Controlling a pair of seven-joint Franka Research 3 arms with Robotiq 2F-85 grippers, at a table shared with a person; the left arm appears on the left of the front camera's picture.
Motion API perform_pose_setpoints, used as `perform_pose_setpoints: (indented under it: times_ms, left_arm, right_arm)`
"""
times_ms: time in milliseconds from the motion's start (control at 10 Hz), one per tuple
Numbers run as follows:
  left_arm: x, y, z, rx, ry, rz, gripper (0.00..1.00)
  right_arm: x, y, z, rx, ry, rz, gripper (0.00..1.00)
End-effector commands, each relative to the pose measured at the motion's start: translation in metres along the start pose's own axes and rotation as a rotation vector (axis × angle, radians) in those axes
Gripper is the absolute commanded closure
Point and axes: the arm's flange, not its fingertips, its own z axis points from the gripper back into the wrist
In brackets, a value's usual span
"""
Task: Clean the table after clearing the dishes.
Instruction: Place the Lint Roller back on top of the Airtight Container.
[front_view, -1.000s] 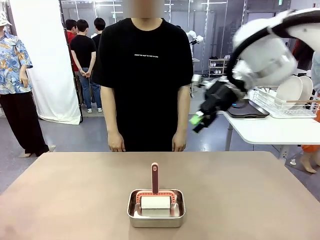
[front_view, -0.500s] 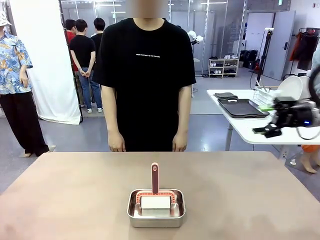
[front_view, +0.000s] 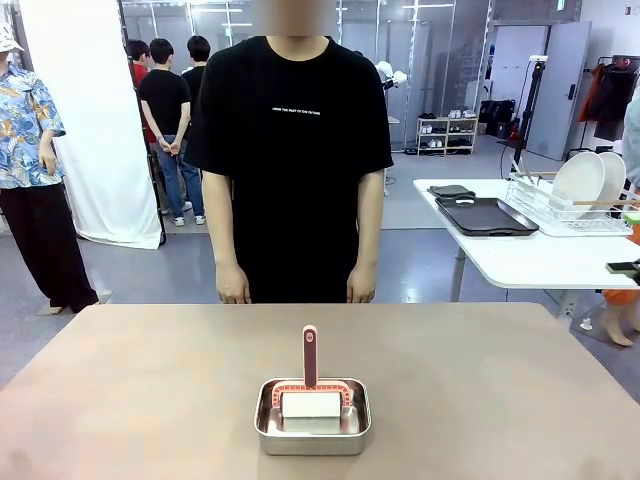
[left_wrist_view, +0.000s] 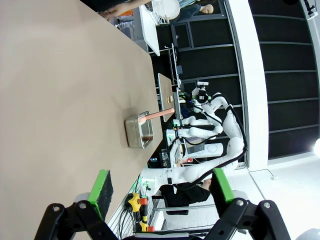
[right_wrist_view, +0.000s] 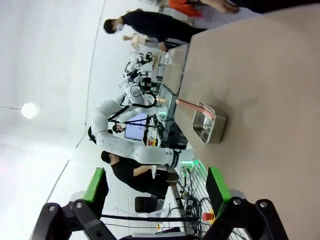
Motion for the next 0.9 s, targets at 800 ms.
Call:
perform_pose_setpoints:
  times_ms: [800]
  left_arm:
    - [-0.003, -0.001, 0.001, 0.0, -0.006, 0.0, 0.0]
  right_arm:
    - [-0.053, -0.036, 0.045, -0.016, -0.082, -0.117, 0.0]
